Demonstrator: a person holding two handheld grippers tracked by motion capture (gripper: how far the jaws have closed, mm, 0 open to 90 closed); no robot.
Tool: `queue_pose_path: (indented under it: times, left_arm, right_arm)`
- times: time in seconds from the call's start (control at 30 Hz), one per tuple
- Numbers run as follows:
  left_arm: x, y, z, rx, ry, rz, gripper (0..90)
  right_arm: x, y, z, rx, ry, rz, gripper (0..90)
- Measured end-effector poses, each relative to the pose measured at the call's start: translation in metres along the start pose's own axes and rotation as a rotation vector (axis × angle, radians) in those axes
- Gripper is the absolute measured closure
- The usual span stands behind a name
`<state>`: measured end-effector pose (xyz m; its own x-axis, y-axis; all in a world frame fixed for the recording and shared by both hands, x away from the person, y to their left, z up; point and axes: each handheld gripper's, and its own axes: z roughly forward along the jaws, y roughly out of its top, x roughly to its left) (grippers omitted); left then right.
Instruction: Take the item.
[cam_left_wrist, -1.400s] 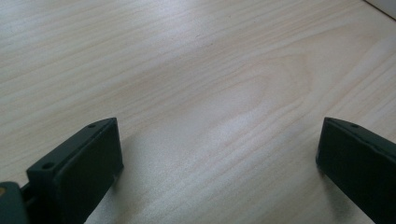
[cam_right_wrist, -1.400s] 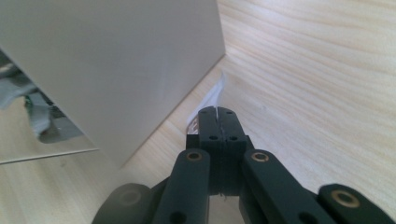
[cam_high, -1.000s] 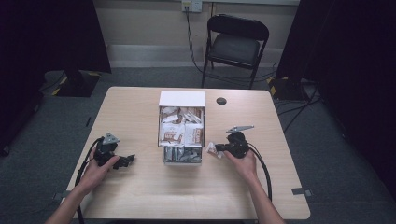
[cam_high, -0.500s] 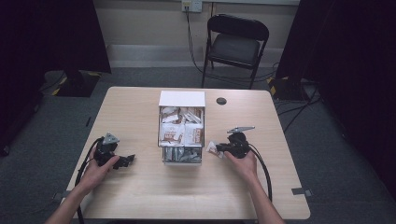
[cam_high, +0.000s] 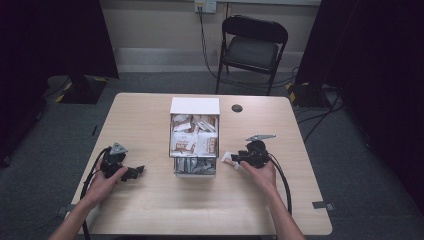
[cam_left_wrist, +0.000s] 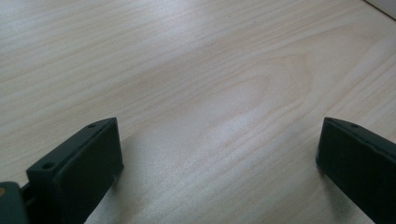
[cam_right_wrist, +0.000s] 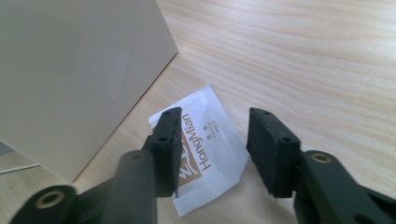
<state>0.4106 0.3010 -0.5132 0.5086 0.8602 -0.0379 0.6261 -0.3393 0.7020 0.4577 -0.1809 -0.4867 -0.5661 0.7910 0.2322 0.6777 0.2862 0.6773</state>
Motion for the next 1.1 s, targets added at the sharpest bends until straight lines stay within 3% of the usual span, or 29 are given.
queue_pose_path:
  times: [0.43, 0.63, 1.1]
  left_arm:
    - [0.000, 0.000, 0.000, 0.000, 0.000, 0.000, 0.0]
    - [0.000, 0.000, 0.000, -0.001, -0.001, -0.001, 0.0]
    - [0.000, 0.000, 0.000, 0.000, 0.000, 0.000, 0.0]
  right_arm:
    - [0.000, 0.004, -0.007, -0.025, -0.015, 0.020, 33.1]
    - [0.001, 0.006, -0.021, -0.057, -0.043, 0.026, 27.5]
    - [0.003, 0.005, -0.056, -0.081, -0.059, 0.044, 16.5]
